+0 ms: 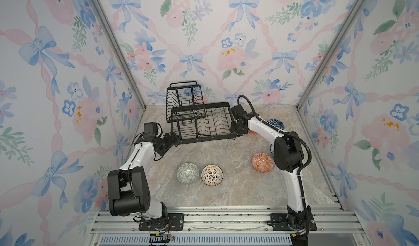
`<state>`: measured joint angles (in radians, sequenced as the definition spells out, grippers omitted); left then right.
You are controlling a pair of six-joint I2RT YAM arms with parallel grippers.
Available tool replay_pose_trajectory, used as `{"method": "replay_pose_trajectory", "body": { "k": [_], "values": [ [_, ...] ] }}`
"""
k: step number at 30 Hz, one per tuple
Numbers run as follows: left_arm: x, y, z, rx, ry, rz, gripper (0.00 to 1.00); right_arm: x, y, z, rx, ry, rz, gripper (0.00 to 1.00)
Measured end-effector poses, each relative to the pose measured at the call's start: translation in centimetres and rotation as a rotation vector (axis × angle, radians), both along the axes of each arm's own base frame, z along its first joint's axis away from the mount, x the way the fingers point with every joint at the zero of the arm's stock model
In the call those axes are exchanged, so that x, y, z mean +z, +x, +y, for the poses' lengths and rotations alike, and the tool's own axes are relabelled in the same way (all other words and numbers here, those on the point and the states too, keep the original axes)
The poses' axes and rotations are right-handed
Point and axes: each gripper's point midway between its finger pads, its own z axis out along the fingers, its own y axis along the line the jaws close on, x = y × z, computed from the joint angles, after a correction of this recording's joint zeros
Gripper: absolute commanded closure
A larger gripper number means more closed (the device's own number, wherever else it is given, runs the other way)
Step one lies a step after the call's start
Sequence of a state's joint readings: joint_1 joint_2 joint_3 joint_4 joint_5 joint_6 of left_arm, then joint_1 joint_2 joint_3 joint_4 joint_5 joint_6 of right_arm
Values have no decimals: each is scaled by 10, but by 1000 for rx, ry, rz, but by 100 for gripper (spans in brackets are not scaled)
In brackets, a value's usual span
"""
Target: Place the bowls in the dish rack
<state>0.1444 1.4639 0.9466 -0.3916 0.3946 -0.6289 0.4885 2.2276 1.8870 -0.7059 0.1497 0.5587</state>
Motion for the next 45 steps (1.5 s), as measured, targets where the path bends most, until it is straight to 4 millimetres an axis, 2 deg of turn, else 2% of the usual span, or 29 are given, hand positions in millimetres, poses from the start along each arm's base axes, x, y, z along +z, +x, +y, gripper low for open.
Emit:
{"method": "replay_pose_trajectory", "body": {
  "k": [6,15,16,18,21,23,27,32,36,40,45],
  "values": [
    [4,-11,-2,2,0,-16,2,5,-16,-4,32,-14,5,95],
    [3,-30,-7,9,-16,-14,2,4,-47,-23,49,-52,44,94],
    [4,-32,-8,10,-19,-15,2,4,-49,-26,48,-57,48,91],
    [4,-35,-10,9,-22,-17,2,4,-54,-32,44,-62,55,73],
    [5,-41,-11,5,-23,-17,2,13,-56,-40,38,-66,40,55],
    [6,-43,-13,1,-26,-17,2,24,-54,-42,29,-55,14,35],
    [10,-44,-16,-3,-29,-26,2,45,-52,-42,34,-39,-35,1],
    [15,-48,-22,-11,-33,-42,2,71,-52,-41,23,4,-99,3],
    [25,-53,-27,-13,-32,-71,2,90,-61,-42,19,49,-138,3],
    [30,-64,-35,-22,-31,-94,2,100,-80,-45,18,96,-158,3],
    [12,-87,-48,-40,-41,-57,2,96,-116,-50,18,122,-145,3]
  ]
}}
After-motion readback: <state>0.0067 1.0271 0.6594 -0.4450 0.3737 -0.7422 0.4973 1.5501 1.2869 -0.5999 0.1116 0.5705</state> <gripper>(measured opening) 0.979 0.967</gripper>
